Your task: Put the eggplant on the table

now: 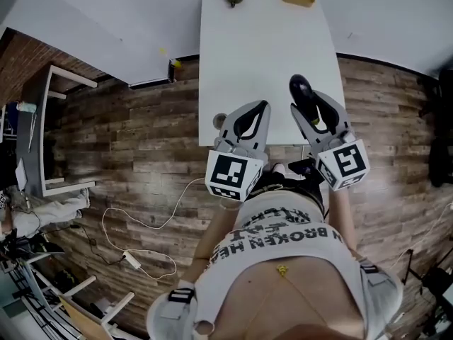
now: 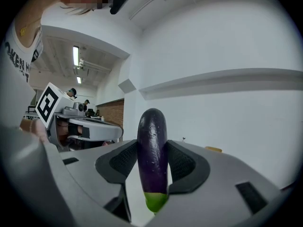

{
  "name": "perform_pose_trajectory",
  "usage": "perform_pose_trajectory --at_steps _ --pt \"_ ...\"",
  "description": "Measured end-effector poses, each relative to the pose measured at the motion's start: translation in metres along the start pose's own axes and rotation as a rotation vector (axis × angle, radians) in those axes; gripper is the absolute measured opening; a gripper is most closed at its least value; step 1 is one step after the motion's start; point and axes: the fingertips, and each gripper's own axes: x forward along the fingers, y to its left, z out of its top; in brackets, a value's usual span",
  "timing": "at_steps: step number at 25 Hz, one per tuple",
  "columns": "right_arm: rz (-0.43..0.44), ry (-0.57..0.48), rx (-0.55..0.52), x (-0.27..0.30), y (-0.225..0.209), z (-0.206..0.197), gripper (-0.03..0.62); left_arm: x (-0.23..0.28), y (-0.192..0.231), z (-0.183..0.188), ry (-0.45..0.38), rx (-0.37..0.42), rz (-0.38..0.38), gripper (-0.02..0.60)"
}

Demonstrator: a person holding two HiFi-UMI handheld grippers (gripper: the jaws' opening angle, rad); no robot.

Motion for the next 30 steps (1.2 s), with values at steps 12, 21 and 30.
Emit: perform_pose_trajectory --at_steps 12,21,30 --pt "-0.09 0.009 0.0 0.07 0.029 0.007 0.198 -0.005 0.077 0.003 -0.007 0.008 -0.128 0.006" --pt "-0.102 0.035 0.021 0.083 0.037 -0.005 0.198 -0.007 0.101 -0.008 0.008 -0.004 -0.136 0.006" --pt "-0.096 0.053 0.0 0.072 0.001 -0.007 0.198 0.019 0.082 -0.011 0.026 -0.01 -0.121 0.006"
